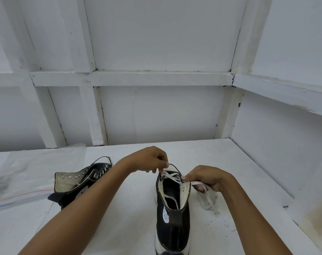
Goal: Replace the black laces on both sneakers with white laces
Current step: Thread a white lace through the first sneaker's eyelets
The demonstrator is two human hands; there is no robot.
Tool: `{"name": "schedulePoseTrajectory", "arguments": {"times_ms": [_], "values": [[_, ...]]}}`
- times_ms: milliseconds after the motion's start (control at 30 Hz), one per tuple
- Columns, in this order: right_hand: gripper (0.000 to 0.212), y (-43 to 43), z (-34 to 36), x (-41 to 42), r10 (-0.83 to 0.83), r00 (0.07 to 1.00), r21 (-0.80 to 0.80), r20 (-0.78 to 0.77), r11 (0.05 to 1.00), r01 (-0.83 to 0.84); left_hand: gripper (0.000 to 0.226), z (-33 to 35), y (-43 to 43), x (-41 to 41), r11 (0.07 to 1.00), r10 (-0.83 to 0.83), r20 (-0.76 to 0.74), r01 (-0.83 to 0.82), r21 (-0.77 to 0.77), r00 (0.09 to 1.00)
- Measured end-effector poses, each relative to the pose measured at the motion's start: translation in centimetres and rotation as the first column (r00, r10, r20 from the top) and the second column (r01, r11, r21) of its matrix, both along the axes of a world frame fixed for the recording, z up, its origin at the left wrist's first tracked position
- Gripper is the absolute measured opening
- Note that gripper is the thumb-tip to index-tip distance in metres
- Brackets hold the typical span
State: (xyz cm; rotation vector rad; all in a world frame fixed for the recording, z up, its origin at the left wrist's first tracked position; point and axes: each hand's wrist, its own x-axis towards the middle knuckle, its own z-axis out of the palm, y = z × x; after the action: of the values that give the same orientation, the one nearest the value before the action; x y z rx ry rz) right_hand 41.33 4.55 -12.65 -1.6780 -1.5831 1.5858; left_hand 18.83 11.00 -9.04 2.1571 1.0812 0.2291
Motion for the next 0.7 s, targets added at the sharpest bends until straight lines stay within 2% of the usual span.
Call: {"name": "schedulePoseTrajectory", "arguments": {"times_ms": [100, 167, 333, 433, 700], "values": [[0.024, 0.0, -0.4, 0.5, 0.031, 0.992, -0.025, -0.125, 0.999, -0.035, 0.013, -0.3, 0.1, 0.3, 1.0, -0.001, 0.003, 0.001, -0.004, 1.0], [0.021, -0.1, -0.3, 0.6, 0.025, 0.983, 0.0, -0.181, 1.0, -0.026, 0.013, -0.3, 0.2, 0.5, 1.0, -0.002, 0.009, 0.002, -0.001, 1.0], [0.031, 0.2, 0.3, 1.1, -0.01, 0.978, 0.054, -0.21, 0.998, 0.021, 0.01, -0.1, 0.5, 1.0, 1.0, 0.012, 0.076, -0.013, 0.005, 0.997], [0.019, 0.5, 0.8, 1.7, 0.041, 0.973, 0.089, -0.229, 0.996, -0.021, 0.01, 0.0, 0.7, 1.3, 0.999, 0.035, 0.15, -0.035, -0.002, 0.988], [0.023, 1.1, 4.5, 2.2, -0.067, 0.893, 0.199, -0.444, 0.965, 0.172, 0.012, 0.7, 0.3, 2.4, 0.995, 0.063, 0.282, -0.04, -0.087, 0.957]]}}
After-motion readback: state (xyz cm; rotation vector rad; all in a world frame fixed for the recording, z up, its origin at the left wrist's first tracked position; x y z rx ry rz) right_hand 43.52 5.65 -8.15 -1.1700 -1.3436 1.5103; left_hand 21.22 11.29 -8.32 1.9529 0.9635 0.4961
